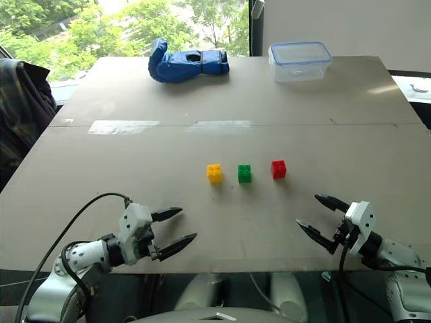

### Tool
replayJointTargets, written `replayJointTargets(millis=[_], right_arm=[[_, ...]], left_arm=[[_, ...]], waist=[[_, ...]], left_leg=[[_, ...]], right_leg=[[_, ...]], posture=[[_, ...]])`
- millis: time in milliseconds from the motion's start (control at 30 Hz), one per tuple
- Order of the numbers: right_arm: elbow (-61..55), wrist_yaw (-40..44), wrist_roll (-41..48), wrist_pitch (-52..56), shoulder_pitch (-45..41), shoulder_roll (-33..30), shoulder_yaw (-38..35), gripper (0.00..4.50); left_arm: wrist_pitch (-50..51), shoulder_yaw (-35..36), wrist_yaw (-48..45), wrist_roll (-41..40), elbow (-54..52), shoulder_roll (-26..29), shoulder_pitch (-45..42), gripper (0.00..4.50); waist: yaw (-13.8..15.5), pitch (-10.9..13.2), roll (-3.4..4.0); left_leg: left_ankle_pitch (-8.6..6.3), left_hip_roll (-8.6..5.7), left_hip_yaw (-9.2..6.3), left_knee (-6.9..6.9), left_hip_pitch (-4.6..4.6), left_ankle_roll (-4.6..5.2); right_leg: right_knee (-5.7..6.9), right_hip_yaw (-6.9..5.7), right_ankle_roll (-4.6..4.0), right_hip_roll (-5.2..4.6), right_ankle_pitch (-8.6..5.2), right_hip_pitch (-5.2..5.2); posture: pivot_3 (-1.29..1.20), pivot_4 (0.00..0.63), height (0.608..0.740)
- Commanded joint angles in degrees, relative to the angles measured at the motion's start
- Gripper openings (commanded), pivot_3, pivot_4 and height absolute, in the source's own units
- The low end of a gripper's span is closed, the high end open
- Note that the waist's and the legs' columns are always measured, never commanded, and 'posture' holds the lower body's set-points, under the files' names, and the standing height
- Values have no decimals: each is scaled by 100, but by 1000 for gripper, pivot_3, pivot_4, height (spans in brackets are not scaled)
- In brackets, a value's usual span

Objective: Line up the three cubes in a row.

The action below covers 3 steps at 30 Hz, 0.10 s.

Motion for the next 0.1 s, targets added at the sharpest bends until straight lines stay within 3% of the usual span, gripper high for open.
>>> replayJointTargets(millis=[33, 100], right_arm=[[-87, 110, 62, -92, -36, -130, -170, 4500], [-85, 123, 61, -81, -53, -155, -163, 4500]], left_arm=[[136, -82, 497, 122, -436, -103, 74, 4476], [114, -150, 513, 114, -454, -95, 144, 4476]], waist=[[-2, 0, 0], [-2, 0, 0]], left_leg=[[0, 0, 0, 0, 0, 0], [0, 0, 0, 0, 1, 0]], right_leg=[[0, 0, 0, 0, 0, 0], [0, -2, 0, 1, 0, 0]], posture=[[0, 150, 740], [0, 150, 740]])
